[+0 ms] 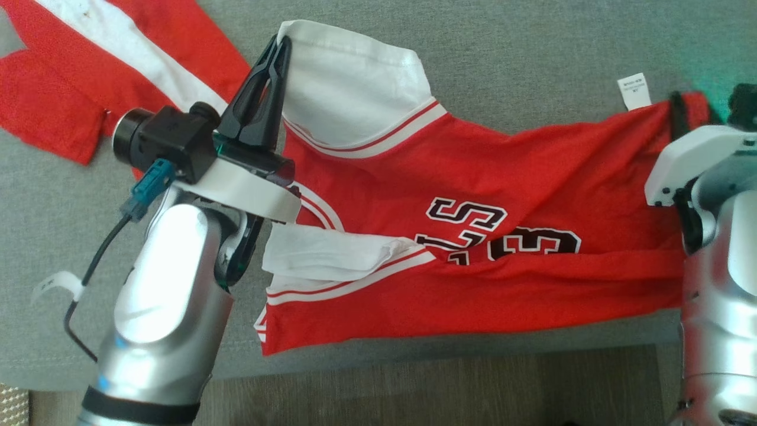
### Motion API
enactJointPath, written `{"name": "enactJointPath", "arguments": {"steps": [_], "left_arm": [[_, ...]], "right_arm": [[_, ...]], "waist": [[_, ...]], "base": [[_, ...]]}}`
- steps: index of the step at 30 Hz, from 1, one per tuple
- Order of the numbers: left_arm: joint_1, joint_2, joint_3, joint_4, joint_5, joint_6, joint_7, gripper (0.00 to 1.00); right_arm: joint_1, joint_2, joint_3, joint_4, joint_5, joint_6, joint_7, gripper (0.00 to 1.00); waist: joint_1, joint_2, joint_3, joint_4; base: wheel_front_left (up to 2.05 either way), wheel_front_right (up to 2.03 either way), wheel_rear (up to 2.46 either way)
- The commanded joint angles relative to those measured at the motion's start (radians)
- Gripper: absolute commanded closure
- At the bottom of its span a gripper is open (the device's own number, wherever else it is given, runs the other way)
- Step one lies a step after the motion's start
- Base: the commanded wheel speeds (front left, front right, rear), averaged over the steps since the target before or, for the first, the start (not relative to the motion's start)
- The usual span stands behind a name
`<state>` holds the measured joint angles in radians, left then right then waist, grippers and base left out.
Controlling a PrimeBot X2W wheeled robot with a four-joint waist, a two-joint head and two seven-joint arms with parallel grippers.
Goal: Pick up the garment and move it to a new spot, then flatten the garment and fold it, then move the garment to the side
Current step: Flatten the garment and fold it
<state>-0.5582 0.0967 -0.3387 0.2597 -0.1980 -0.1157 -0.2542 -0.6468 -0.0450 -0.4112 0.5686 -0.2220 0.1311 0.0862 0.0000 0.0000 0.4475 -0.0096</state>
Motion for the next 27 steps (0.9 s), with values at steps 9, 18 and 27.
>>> {"name": "enactJointPath", "arguments": {"steps": [9,18,27], "left_arm": [[-0.039,0.04,0.054,0.002,-0.019,0.008,-0.008,1.0],[-0.156,0.076,0.11,0.131,-0.05,0.009,-0.008,1.0],[-0.256,0.091,0.133,0.216,-0.054,0.008,-0.008,1.0]], "right_arm": [[-0.018,-0.005,0.022,0.002,0.0,0.0,-0.049,1.0],[-0.074,-0.005,0.0,-0.012,0.049,0.0,-0.14,1.0],[-0.13,-0.005,0.037,0.02,0.087,0.0,-0.216,1.0]], "waist": [[0.0,0.0,-0.019,-0.019],[0.0,0.0,-0.038,-0.049],[0.0,0.0,-0.034,-0.061]], "base": [[0.0,0.0,0.0],[0.0,0.0,0.0],[0.0,0.0,0.0]]}}
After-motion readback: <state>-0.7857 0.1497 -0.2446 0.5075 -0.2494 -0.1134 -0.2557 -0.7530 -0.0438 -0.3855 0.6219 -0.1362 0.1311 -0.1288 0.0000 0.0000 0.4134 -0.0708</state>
